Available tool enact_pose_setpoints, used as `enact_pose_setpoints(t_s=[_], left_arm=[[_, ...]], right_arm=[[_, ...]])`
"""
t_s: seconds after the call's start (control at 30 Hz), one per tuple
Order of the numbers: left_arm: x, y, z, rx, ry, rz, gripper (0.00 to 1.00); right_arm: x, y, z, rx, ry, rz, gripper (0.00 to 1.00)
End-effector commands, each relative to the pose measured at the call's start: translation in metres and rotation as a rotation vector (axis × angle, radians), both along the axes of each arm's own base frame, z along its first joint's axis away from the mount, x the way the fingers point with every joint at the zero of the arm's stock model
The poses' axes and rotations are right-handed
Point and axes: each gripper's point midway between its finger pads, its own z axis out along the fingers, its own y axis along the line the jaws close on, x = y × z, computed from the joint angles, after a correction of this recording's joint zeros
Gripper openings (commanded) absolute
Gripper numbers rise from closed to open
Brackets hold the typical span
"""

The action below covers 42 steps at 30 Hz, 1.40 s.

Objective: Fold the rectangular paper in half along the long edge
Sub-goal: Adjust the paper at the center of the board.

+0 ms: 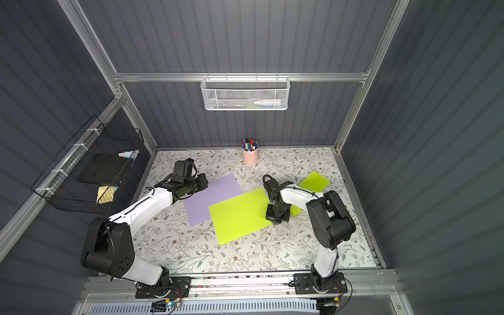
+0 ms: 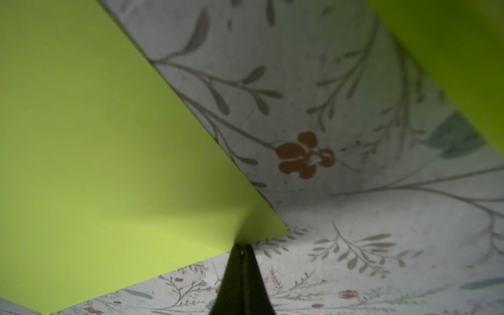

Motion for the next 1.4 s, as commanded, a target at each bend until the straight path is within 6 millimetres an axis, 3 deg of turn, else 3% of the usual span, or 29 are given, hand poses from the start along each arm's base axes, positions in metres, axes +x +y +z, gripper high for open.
enact_pose_setpoints(t_s=[0.0, 0.17, 0.33, 0.43, 0.5, 0.57, 0.63, 0.73, 0.87, 0.97, 1.13, 1.37], left_arm=[[-0.006, -0.001, -0.014, -0.006, 0.037, -0.015, 0.07], [-0.010, -0.006, -0.020, -0.023, 0.065, -0.040, 0.07], [-0.013, -0.015, -0.040, -0.016, 0.140, -0.110, 0.07], [-0.012, -0.022, -0.053, -0.039, 0.183, -0.138, 0.07], [-0.013, -0.026, -0.060, -0.050, 0.212, -0.151, 0.05], [-0.014, -0.025, -0.063, -0.045, 0.223, -0.149, 0.05], [-0.013, -0.023, -0.061, -0.035, 0.215, -0.140, 0.05], [-0.012, -0.019, -0.057, -0.017, 0.197, -0.126, 0.04], [-0.012, -0.016, -0.058, -0.010, 0.193, -0.108, 0.04], [-0.011, -0.013, -0.060, 0.001, 0.200, -0.089, 0.03], [-0.009, -0.007, -0.063, 0.025, 0.209, -0.055, 0.01], [-0.010, -0.007, -0.062, 0.017, 0.206, -0.053, 0.01]], right_arm=[[0.011, -0.017, -0.012, -0.100, 0.009, 0.000, 0.00], [0.046, -0.020, -0.025, -0.125, 0.006, 0.033, 0.00], [0.108, -0.027, -0.014, -0.246, -0.080, 0.180, 0.00], [0.153, -0.010, -0.002, -0.202, -0.201, 0.276, 0.00], [0.170, 0.006, 0.018, -0.146, -0.245, 0.295, 0.00], [0.176, 0.034, 0.047, -0.011, -0.303, 0.300, 0.00], [0.172, 0.068, 0.076, 0.137, -0.386, 0.325, 0.00], [0.139, 0.114, 0.094, 0.293, -0.390, 0.384, 0.00], [0.079, 0.156, 0.072, 0.314, -0.295, 0.492, 0.00], [0.046, 0.179, 0.055, 0.317, -0.249, 0.560, 0.00], [0.016, 0.192, 0.032, 0.320, -0.168, 0.580, 0.00], [-0.002, 0.173, 0.016, 0.290, -0.115, 0.562, 0.00]])
